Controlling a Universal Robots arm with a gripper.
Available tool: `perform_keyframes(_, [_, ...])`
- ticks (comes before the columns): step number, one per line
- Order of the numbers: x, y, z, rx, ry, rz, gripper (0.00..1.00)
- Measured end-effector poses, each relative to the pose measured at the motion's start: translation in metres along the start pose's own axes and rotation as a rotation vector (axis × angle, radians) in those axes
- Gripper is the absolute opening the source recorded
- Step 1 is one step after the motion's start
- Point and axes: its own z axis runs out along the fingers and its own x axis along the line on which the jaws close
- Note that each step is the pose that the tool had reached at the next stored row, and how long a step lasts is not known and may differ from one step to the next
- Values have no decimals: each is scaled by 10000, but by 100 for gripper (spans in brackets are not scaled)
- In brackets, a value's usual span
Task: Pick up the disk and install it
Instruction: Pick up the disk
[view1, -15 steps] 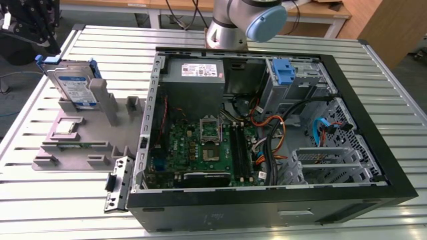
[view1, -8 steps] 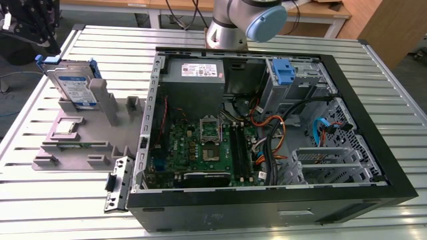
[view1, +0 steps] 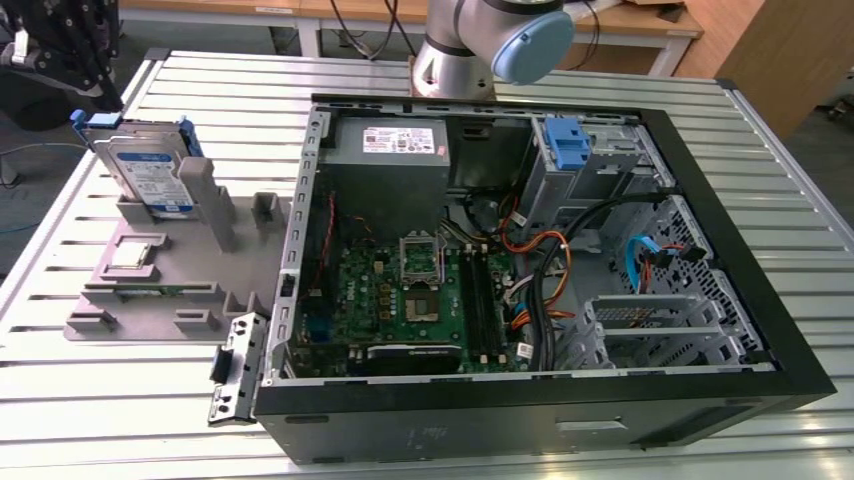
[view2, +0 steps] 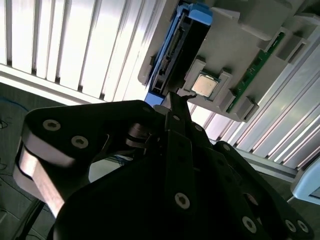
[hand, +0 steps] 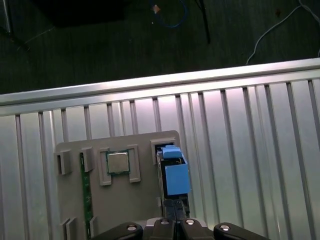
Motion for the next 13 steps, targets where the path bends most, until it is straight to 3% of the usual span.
perform_keyframes(8, [-9,-75,25,-6,11,-277,10])
perform_keyframes(13, [-3,-84,48,26,13,-413,10])
